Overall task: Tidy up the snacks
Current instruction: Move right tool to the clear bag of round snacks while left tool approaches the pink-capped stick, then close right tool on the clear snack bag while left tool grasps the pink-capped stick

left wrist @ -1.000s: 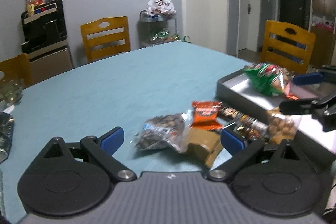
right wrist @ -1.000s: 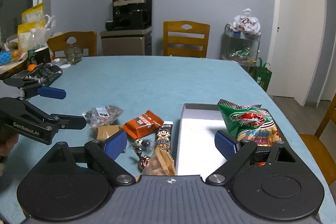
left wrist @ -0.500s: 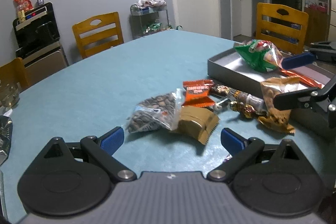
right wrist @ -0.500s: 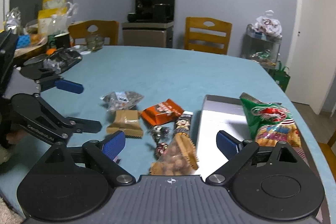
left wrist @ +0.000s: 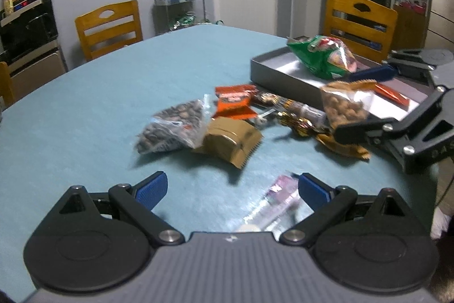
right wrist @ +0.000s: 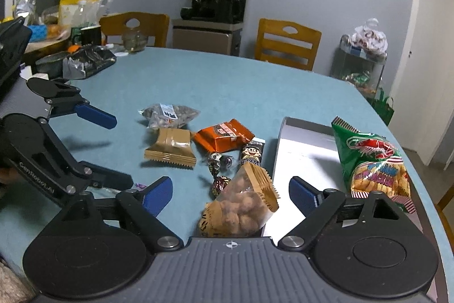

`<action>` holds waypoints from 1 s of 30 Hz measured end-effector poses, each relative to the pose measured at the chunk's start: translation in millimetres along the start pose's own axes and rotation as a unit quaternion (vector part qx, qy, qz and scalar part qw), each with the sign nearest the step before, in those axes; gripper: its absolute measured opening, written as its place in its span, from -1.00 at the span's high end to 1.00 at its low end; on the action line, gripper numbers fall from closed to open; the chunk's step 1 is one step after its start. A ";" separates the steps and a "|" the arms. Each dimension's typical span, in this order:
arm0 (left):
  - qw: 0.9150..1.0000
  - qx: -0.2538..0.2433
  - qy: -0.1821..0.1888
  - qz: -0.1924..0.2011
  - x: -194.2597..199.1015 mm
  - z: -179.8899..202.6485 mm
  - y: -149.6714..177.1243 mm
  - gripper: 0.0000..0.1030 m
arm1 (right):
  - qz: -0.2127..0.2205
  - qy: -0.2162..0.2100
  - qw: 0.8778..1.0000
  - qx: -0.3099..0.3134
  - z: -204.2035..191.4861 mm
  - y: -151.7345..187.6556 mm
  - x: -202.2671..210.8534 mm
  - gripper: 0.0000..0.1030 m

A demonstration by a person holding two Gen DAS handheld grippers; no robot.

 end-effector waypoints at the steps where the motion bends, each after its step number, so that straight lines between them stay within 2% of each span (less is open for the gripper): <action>1: 1.000 -0.003 0.005 -0.001 1.3 3.0 2.3 -0.94 | 0.006 0.000 1.000 0.006 -1.5 -0.3 1.9 -0.69; 4: 1.000 -0.015 0.018 0.000 4.2 12.1 7.2 -0.94 | 0.020 0.003 0.999 0.027 -5.6 -2.1 6.1 -0.61; 5: 1.000 -0.019 0.022 0.000 4.7 15.5 8.9 -0.94 | 0.022 0.003 0.999 0.031 -6.7 -2.5 6.5 -0.51; 10: 0.998 -0.048 0.027 0.000 4.8 29.0 14.6 -0.94 | 0.004 0.011 1.000 0.029 -4.9 2.2 -2.6 -0.35; 12: 0.998 -0.049 0.033 0.001 5.3 30.8 15.6 -0.94 | 0.001 0.008 1.000 0.025 -4.6 4.0 -4.2 -0.16; 15: 0.998 -0.048 0.040 0.002 5.7 31.6 16.7 -0.94 | 0.007 0.009 0.999 0.034 -7.0 3.9 -3.1 -0.05; 19: 0.998 -0.050 0.050 0.001 6.2 32.7 18.3 -0.93 | 0.006 0.008 0.999 0.042 -8.3 4.6 -3.7 -0.03; 21: 0.998 -0.052 0.045 0.000 6.7 31.1 19.2 -0.92 | 0.009 0.003 0.999 0.040 -9.1 3.7 -2.1 0.06; 24: 0.998 -0.046 0.043 0.001 9.2 26.5 19.9 -0.86 | 0.020 -0.019 0.999 0.037 -13.4 -0.2 2.5 0.08; 27: 0.998 -0.042 0.044 -0.003 9.7 23.4 21.9 -0.69 | 0.021 -0.022 0.999 0.045 -17.1 -0.7 1.7 0.08; 30: 0.998 -0.037 0.045 -0.009 8.6 22.0 24.1 -0.43 | 0.012 -0.013 0.999 0.049 -16.4 2.3 -3.1 0.08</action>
Point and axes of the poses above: each gripper's, at about its wrist camera, not at the fingertips, and x roughly against the way its jaws point, z to its right, y to its underside, the point moved 9 cm from there along -x, roughly the way its jaws point, and after that the axes turned 3 degrees about z, right-handed, at the moved point
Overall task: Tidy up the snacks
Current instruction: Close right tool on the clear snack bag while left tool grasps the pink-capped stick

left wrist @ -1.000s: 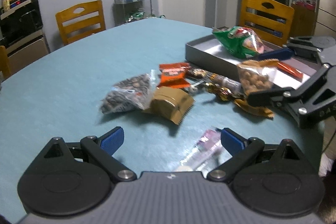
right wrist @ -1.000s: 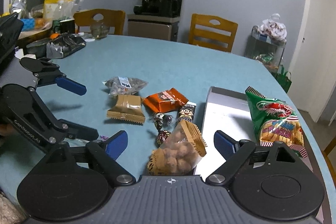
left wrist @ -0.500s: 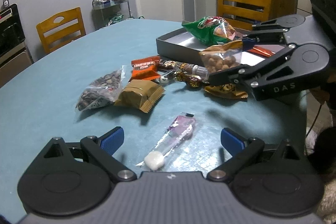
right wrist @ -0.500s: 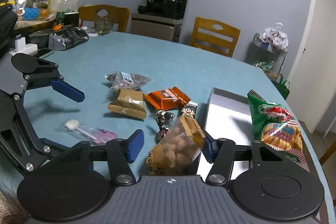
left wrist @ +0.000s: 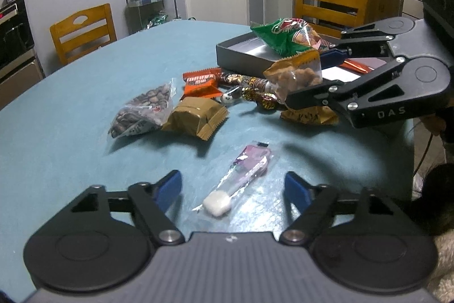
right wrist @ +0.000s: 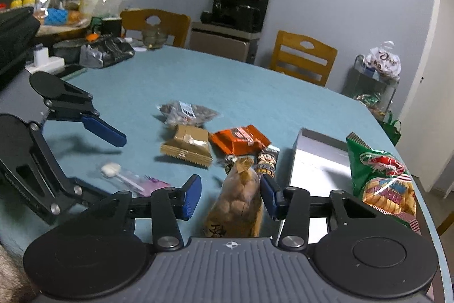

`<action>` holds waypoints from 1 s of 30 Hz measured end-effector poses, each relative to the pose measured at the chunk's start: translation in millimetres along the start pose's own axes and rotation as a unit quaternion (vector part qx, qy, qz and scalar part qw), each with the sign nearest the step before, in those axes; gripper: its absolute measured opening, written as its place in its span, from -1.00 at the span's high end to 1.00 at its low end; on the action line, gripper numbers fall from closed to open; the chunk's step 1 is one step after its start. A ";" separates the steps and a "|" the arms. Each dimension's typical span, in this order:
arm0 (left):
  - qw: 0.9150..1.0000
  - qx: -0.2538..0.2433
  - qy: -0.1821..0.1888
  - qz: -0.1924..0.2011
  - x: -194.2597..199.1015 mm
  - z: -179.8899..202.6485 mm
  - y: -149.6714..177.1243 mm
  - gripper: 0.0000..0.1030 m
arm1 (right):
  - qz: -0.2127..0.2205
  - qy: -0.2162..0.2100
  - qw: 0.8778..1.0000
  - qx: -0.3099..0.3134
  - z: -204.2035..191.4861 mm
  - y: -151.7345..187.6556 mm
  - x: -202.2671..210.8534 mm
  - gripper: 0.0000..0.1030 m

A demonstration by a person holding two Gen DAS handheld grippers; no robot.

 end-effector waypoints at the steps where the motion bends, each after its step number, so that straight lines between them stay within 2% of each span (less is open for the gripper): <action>1: 1.000 0.001 0.001 -0.002 -0.7 -0.1 0.4 -0.33 | -0.003 -0.001 1.000 -0.001 0.0 0.8 -0.9 0.08; 5: 1.000 -0.002 0.011 0.001 0.3 3.2 0.3 -0.10 | -0.012 -0.012 1.000 -0.006 -1.8 3.4 -2.8 0.08; 8: 1.000 -0.005 0.013 0.001 -0.2 5.1 -0.1 -0.08 | -0.018 -0.018 1.000 -0.013 -1.4 4.6 -4.8 0.08; 11: 1.000 0.005 0.017 0.000 -2.1 4.1 -0.5 -0.08 | -0.031 -0.003 0.999 -0.010 1.0 8.6 -10.7 0.08; 14: 1.000 0.021 0.022 0.000 -5.4 2.3 -1.0 -0.08 | -0.043 -0.014 0.999 -0.023 0.1 11.6 -13.4 0.08; 18: 0.999 0.026 0.023 0.002 -7.7 2.5 -2.2 -0.05 | -0.054 -0.006 0.998 -0.010 -3.2 13.5 -16.1 0.10; 23: 0.999 0.026 0.030 0.005 -7.7 7.9 -4.3 0.23 | -0.060 -0.005 0.998 -0.015 -3.0 13.8 -17.3 0.14; 30: 0.999 0.024 0.031 0.008 -10.8 12.1 -7.7 0.51 | -0.057 -0.004 0.998 -0.032 -1.4 12.1 -17.0 0.19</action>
Point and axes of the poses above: each gripper's, at about its wrist camera, not at the fingertips, and x roughly against the way its jaws point, z to its right, y to its underside, the point moved 9 cm from there along -x, roughly the way its jaws point, and after that the axes turned 3 degrees about z, right-handed, at the moved point
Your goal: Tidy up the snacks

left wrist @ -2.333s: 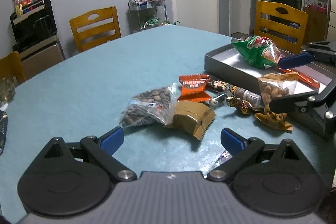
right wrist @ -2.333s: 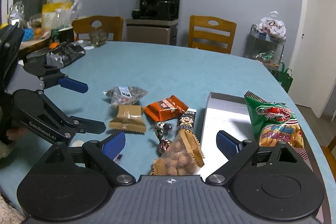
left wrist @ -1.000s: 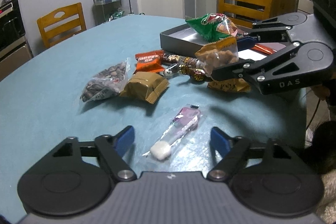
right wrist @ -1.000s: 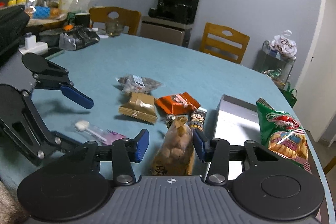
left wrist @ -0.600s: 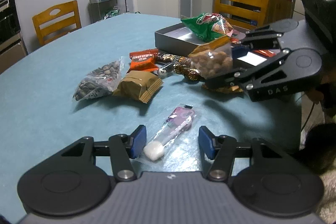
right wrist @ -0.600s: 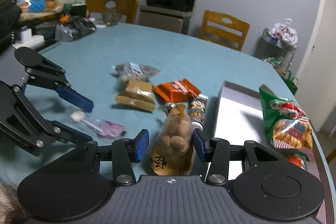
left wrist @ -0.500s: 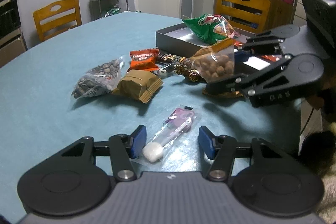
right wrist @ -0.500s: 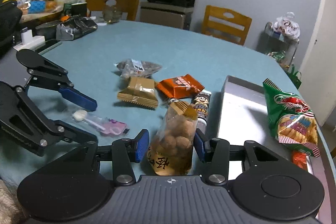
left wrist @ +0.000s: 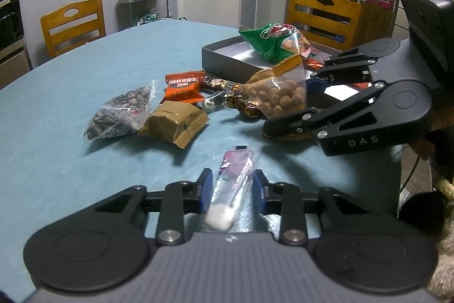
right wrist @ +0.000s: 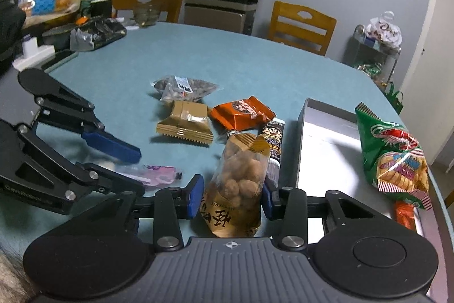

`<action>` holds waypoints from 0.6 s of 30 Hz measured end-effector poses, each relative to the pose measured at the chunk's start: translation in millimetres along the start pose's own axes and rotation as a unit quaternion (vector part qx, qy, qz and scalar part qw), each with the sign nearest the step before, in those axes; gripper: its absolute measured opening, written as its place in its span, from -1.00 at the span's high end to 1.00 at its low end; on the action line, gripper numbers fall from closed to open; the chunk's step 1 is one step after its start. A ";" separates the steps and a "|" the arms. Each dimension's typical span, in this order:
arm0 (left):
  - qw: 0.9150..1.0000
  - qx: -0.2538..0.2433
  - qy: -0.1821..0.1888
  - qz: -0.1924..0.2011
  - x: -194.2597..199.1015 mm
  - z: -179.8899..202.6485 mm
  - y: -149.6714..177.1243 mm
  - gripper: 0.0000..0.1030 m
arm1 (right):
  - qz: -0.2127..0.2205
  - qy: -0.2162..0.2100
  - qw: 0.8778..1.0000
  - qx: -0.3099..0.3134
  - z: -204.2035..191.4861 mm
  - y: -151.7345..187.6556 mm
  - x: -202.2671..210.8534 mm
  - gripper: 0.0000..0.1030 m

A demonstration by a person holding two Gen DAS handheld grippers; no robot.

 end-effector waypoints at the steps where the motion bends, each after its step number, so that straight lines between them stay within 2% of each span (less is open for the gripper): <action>1: 1.000 -0.001 -0.005 0.001 -0.5 -1.4 -0.3 0.58 | 0.000 -0.002 1.000 -0.006 1.0 -0.2 0.1 0.19; 6: 1.000 -0.002 -0.024 0.004 0.9 -8.8 -1.7 0.70 | 0.003 -0.010 1.000 -0.015 2.2 0.1 2.0 0.21; 8: 1.000 0.001 -0.028 0.008 2.4 -12.3 -2.8 0.86 | 0.006 -0.013 1.000 -0.021 2.2 -0.5 3.0 0.24; 10: 0.999 0.005 -0.032 0.014 5.6 -15.9 -5.2 0.88 | 0.009 -0.018 0.999 -0.030 3.3 -2.0 3.8 0.25; 12: 0.999 0.007 -0.036 0.018 7.8 -18.6 -6.7 0.90 | 0.011 -0.023 0.999 -0.037 3.5 -2.8 3.9 0.37; 18: 0.998 0.018 -0.046 0.024 12.7 -26.6 -7.0 0.93 | 0.018 -0.025 0.998 -0.050 4.9 -3.0 4.6 0.40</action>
Point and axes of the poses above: each gripper's, at about its wrist camera, not at the fingertips, and x roughly against the way its jaws point, z to its right, y to its underside, the point moved 9 cm from there along -x, roughly the way its jaws point, and after that the axes turned 3 degrees about z, right-handed, at the moved point
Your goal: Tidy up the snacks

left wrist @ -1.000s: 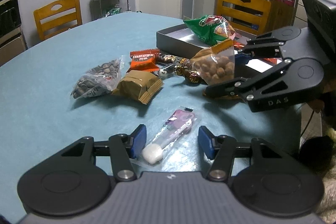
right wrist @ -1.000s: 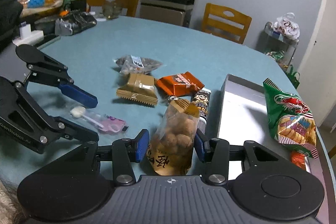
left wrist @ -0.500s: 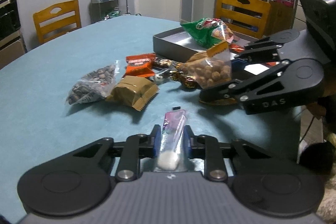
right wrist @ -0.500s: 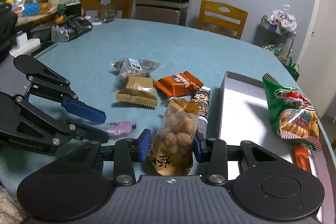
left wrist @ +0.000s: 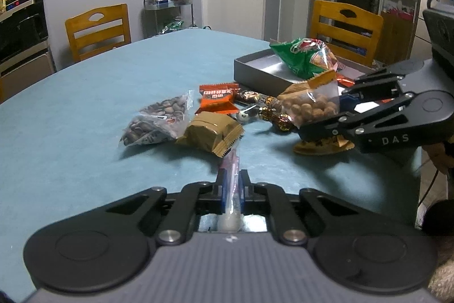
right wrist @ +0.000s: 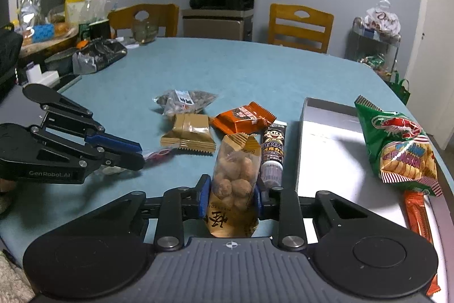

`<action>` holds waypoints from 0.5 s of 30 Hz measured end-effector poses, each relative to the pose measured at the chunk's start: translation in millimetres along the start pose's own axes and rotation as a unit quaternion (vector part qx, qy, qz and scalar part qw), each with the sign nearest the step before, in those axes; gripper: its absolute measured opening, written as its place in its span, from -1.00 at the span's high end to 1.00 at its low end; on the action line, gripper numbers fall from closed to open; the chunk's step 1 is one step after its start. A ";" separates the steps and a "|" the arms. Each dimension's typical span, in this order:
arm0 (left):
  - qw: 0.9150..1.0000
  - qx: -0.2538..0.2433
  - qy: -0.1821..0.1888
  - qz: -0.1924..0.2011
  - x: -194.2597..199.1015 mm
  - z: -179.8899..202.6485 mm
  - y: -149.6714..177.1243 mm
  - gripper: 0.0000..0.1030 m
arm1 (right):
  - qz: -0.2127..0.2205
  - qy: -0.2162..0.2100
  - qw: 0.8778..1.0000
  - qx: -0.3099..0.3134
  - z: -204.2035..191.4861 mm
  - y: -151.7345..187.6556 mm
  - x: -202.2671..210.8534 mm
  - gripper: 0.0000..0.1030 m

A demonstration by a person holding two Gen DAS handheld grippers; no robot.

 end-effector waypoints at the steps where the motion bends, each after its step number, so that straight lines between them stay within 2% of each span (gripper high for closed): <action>1: 1.000 0.000 -0.002 0.002 0.8 -0.7 -1.1 0.94 | 0.001 -0.001 1.000 -0.003 0.3 -0.1 0.4 0.40; 15: 1.000 0.019 -0.006 0.019 13.4 -8.9 -11.7 0.97 | 0.032 -0.009 0.999 -0.019 5.3 -13.0 11.0 0.40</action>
Point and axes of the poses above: each gripper's, at about its wrist camera, not at the fingertips, and x roughly against the way its jaws point, z to its right, y to its underside, the point moved 9 cm from there along -x, roughly the way its jaws point, and after that the axes turned 3 degrees about z, right-handed, at the moved point
